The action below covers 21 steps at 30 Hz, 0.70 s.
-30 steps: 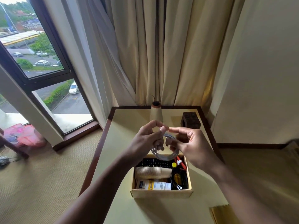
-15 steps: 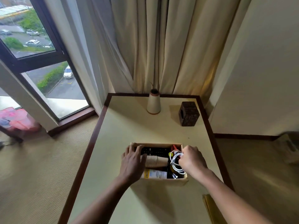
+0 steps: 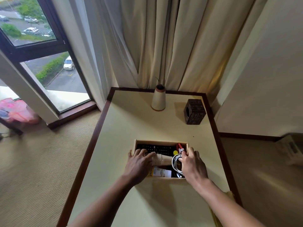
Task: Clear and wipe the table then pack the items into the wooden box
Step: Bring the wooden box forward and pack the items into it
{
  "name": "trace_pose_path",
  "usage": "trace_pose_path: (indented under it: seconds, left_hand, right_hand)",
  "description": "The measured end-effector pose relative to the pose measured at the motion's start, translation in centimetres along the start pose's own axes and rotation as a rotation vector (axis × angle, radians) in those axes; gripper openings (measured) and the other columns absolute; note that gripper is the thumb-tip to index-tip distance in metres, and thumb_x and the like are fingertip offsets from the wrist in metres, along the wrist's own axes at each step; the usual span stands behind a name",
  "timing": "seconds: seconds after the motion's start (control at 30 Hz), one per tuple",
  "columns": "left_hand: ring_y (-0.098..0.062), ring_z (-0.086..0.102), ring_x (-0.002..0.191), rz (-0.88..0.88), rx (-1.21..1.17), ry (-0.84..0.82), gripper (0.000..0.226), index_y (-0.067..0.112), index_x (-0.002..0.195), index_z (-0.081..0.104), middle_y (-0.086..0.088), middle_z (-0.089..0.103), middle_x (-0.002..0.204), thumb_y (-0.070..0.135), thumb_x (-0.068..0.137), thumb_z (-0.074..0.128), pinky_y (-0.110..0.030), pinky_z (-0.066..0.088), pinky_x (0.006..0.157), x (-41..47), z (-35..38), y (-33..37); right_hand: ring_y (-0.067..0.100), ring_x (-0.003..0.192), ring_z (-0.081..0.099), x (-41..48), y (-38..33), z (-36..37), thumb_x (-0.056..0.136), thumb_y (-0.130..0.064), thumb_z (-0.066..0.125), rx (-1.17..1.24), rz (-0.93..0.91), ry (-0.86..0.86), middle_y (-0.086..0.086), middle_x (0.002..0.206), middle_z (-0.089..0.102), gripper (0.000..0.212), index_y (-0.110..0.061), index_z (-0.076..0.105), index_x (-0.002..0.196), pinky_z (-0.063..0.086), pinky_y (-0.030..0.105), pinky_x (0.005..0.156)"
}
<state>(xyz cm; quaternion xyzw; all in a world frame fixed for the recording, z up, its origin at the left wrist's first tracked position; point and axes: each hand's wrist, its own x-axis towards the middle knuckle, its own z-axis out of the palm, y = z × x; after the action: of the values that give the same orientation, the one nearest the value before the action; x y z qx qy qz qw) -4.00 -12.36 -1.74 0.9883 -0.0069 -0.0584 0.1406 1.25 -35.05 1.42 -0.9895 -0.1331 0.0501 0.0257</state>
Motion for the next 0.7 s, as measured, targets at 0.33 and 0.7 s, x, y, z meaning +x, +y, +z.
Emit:
trace_pose_path:
  seconds: [0.33,0.7]
  left_hand:
    - [-0.025,0.047,0.129,0.052,-0.017,0.005,0.052,0.04,0.148,0.045,0.001,0.055,0.135,0.042,0.097,0.057,-0.062,0.024,0.117,0.3,0.1,-1.1]
    - [-0.024,0.052,0.117,0.057,-0.062,0.126,0.048,0.041,0.142,0.054,0.004,0.061,0.124,0.052,0.096,0.044,-0.05,0.04,0.101,0.1,1.7,-1.7]
  right_hand:
    - [0.03,0.113,0.056,-1.5,1.9,0.2,0.085,-0.051,0.07,-0.202,-0.291,-0.029,0.012,0.14,0.057,0.071,-0.006,0.058,0.138,0.053,0.042,0.09]
    - [0.031,0.095,0.064,0.0,3.1,-0.6,0.089,-0.063,0.041,-0.347,-0.496,-0.184,0.017,0.121,0.065,0.072,-0.009,0.064,0.131,0.058,0.041,0.071]
